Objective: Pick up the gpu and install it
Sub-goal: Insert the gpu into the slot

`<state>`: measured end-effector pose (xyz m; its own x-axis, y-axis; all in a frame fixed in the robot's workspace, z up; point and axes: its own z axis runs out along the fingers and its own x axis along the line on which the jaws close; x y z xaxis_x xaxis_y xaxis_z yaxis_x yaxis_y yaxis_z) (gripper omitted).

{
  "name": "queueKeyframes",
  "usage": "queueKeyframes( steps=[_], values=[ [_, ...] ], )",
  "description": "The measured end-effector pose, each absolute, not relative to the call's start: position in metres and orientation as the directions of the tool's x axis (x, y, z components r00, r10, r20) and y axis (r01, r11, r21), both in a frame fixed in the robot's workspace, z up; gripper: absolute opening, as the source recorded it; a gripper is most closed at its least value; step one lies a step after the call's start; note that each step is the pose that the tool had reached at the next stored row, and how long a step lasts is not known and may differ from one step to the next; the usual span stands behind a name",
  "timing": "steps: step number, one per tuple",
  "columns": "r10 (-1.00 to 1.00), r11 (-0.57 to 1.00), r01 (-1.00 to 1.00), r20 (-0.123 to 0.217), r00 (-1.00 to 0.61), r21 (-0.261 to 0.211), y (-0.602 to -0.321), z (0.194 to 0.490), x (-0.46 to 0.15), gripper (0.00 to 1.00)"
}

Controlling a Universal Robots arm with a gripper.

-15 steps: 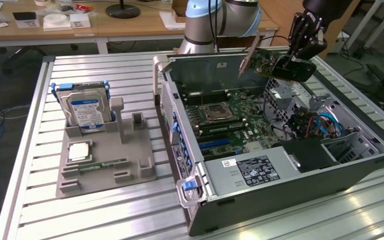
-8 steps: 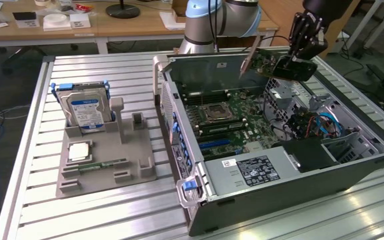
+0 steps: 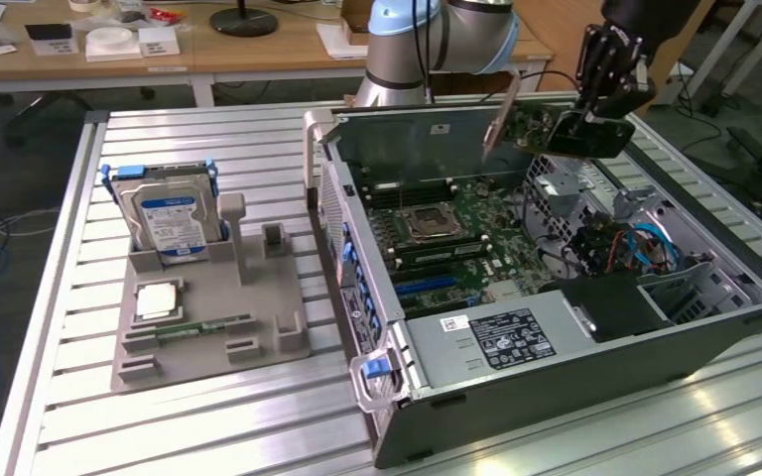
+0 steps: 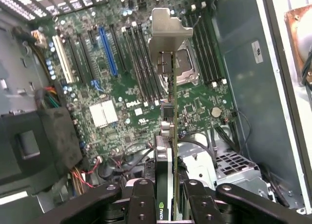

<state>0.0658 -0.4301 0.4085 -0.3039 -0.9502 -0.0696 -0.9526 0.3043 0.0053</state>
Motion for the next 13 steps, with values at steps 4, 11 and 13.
queueKeyframes(
  steps=[4, 11, 13],
  values=[
    [-0.964, 0.256, -0.967, -0.073, -0.255, -0.005, -0.43, 0.4082, 0.0658, 0.27],
    [-0.976, 0.204, -0.979, -0.075, -0.203, -0.013, -0.4301, 0.4078, 0.0658, 0.27],
    [-0.976, 0.204, -0.979, -0.075, -0.203, -0.013, -0.4301, 0.4078, 0.0656, 0.27]
  ],
)
